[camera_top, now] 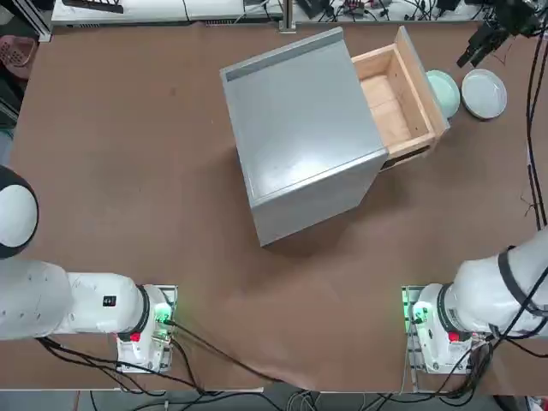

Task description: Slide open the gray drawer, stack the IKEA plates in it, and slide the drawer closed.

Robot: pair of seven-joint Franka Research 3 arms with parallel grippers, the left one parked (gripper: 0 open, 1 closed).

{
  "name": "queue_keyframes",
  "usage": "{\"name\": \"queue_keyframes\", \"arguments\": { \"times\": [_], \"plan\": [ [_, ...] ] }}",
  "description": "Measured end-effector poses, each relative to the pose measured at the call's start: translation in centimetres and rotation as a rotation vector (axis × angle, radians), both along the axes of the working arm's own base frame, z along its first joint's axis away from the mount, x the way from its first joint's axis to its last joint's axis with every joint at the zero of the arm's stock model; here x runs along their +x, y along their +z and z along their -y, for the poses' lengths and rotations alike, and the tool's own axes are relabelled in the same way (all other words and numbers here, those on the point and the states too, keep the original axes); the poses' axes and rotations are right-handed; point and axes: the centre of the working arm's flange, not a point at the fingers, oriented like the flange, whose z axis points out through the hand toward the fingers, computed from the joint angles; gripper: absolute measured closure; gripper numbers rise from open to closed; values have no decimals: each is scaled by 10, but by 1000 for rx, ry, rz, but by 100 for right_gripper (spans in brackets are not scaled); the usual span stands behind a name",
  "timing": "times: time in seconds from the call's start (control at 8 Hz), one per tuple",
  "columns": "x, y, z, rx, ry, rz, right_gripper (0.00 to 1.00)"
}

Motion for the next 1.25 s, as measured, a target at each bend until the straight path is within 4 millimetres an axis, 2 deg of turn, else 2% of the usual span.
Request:
{"name": "queue_keyframes", "arguments": {
  "times": [0.25,0.62,0.88,1.12,1.25],
  "plan": [
    [10,-38,25,-108,-249,-53,1],
    [7,-85,61,-188,-645,-155,6],
    [-3,-115,67,-216,-817,-170,8],
    [-22,-158,68,-239,-884,-127,20],
    [-31,-175,67,-246,-902,-103,22]
  ]
}}
